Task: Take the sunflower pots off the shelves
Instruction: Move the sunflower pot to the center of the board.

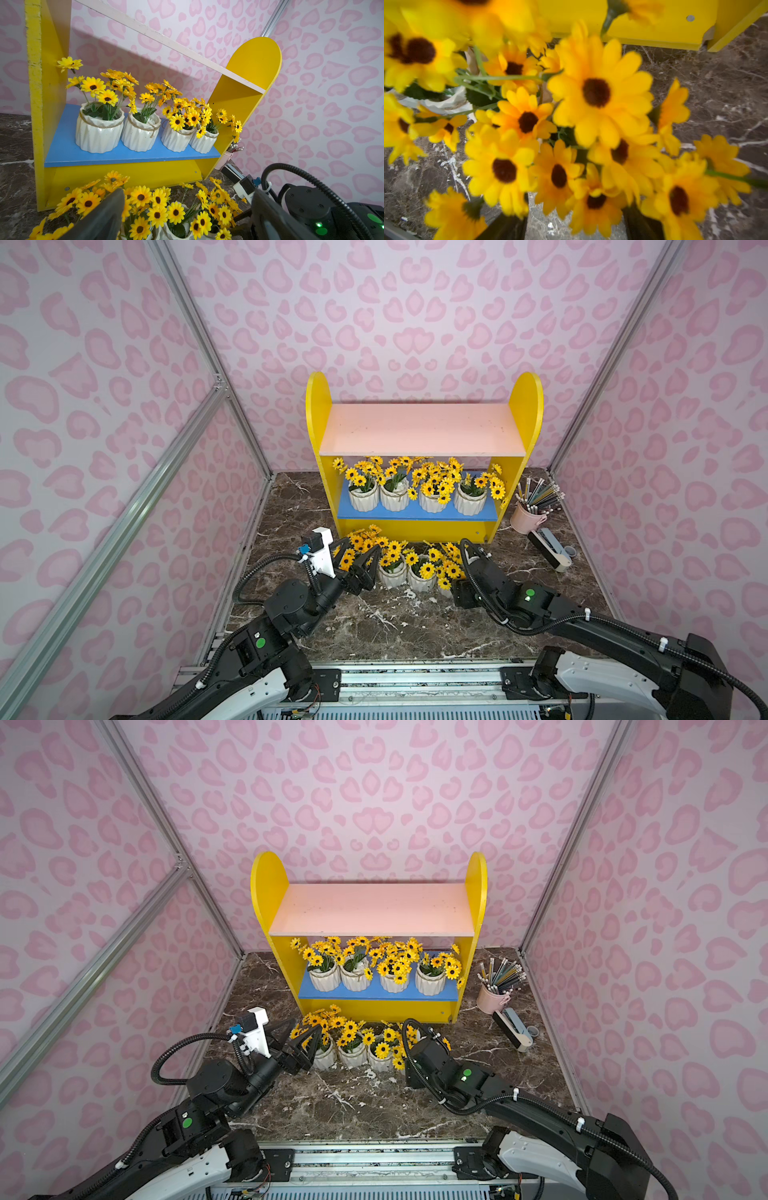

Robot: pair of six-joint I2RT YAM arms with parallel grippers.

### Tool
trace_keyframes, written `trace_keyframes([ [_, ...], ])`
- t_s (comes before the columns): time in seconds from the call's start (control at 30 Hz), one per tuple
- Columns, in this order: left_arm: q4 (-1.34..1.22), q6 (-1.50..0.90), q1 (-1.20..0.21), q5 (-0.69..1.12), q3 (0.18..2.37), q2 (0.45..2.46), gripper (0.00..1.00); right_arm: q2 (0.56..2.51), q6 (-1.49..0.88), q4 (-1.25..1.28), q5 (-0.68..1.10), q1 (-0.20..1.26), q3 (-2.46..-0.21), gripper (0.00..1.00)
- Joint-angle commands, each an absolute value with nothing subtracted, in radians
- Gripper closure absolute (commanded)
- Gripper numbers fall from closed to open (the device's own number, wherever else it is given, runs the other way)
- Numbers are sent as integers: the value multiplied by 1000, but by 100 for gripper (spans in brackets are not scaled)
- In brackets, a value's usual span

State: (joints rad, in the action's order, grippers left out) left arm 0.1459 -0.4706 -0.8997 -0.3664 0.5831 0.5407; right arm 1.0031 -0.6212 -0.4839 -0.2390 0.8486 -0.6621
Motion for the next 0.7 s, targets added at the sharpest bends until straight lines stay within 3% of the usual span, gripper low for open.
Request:
trace_keyframes([
  [0.0, 159, -463, -899, -368, 607, 541, 3, 941, -627, -553, -207, 851, -716, 26],
  [0.2, 193, -471, -899, -386, 628, 526, 3, 847, -585, -602, -258, 850, -847, 27],
  [0.37, 185, -491, -899, -396, 617, 500, 3, 894, -448, -510, -411, 809, -952, 28],
  [0.5, 176, -518, -899, -401, 603, 499, 3, 937, -385, -261, -417, 686, -916, 15],
  [0.67, 162, -538, -899, -398, 579, 493, 3, 1026, -375, -20, -298, 547, -848, 3],
])
